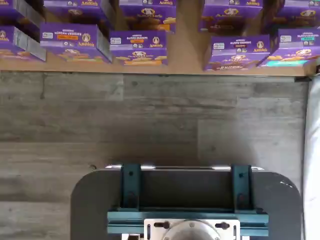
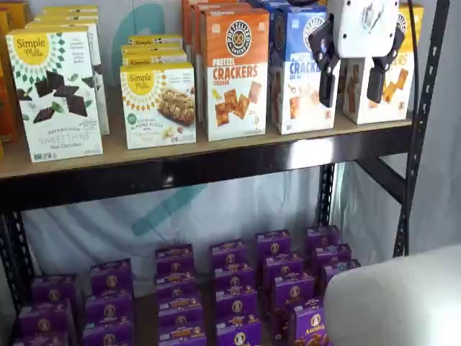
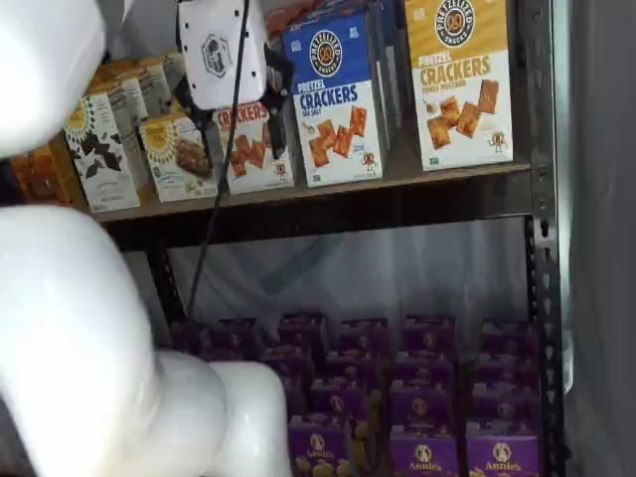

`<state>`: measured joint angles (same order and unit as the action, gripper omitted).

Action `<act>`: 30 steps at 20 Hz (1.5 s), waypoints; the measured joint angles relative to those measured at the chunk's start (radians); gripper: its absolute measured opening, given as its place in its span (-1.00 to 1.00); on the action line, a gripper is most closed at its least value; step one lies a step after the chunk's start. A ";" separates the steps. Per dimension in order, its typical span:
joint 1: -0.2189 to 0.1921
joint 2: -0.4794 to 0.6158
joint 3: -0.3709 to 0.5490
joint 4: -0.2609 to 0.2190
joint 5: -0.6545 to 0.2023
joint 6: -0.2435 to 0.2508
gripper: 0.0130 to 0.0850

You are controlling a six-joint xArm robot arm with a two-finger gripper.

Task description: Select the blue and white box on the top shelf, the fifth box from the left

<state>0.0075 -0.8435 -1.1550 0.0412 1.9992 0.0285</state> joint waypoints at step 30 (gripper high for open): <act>-0.053 0.263 -0.203 -0.011 -0.330 -0.059 1.00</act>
<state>-0.0456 -0.5808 -1.3577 0.0297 1.6695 -0.0301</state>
